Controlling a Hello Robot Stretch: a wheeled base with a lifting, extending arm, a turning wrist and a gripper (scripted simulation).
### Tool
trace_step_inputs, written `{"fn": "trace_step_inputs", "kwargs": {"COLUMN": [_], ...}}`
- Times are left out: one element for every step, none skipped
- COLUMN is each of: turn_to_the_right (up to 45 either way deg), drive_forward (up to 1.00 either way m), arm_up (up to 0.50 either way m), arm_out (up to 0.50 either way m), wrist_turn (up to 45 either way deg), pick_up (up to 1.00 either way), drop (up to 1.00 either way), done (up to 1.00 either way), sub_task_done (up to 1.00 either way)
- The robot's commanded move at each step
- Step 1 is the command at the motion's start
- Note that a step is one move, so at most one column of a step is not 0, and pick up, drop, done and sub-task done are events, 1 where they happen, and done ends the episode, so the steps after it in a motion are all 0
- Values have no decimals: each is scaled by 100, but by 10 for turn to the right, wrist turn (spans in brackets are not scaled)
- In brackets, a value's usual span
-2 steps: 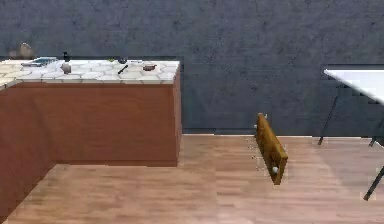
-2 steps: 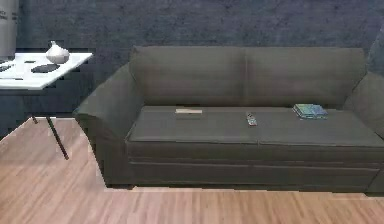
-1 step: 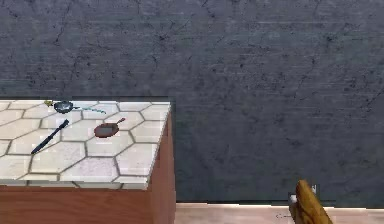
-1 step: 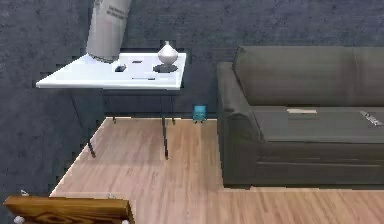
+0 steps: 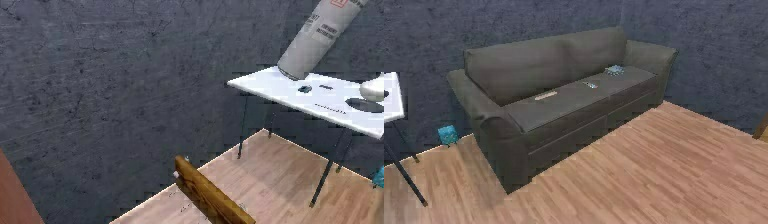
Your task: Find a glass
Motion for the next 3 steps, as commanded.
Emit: {"fn": "trace_step_inputs", "kwargs": {"turn_to_the_right": [0,-450,-210], "drive_forward": [5,0,0], "arm_up": [0,0,0], "arm_out": [0,0,0], "wrist_turn": [0,0,0], "pick_up": [0,0,0], "drop": [0,0,0], "done": [0,0,0], "sub_task_done": [0,0,0]}}
